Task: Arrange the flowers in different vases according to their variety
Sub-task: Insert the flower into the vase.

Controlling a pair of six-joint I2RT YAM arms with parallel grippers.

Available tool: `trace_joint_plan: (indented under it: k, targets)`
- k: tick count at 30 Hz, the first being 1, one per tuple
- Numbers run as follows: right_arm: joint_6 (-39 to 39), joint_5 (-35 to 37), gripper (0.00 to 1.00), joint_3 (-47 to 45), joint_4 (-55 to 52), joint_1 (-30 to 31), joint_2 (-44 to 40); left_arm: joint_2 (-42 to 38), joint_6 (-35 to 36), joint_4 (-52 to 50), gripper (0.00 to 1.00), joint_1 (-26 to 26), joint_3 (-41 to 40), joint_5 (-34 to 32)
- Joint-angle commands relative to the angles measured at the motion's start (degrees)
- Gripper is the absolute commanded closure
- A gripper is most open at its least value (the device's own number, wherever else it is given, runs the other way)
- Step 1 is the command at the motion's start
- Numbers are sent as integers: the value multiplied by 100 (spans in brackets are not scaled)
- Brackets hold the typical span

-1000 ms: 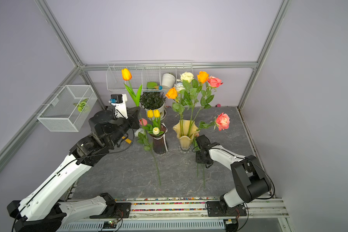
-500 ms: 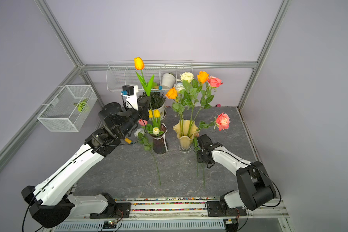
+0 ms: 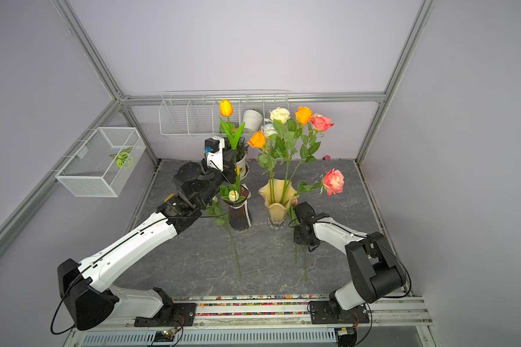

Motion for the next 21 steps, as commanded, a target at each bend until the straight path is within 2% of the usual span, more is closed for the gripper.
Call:
trace_joint_plan:
  k: [1,8,12,13,16,17,18,19,21]
  targets:
    - [74,-3,70,-99,56,-25,71,172,205,589,100,-12,-305,-75]
    - [80,-3,82,-74,45,-25,64,156,212,553,100,-16,-408,-60]
    - [73,-37,84,-88,70,-29,61,70,267,346,100,-14,-343,4]
    - [80,-46,84,-83,71,-18,66,53,283,289,94,-15,-325,13]
    - [73,-60,84,-91,79,-25,65,-36,311,215,45,-15,-326,74]
    - [73,-64,84,-86,72,-24,64,-84,315,217,33,-17,-337,83]
    - [75,-62,84,-85,72,-25,62,-127,301,206,26,-15,-337,77]
    - [65,-64,84,-85,73,-27,57,-166,308,193,10,-15,-337,70]
    - [64,-60,84,-74,73,-24,56,-235,330,100,0,-16,-303,57]
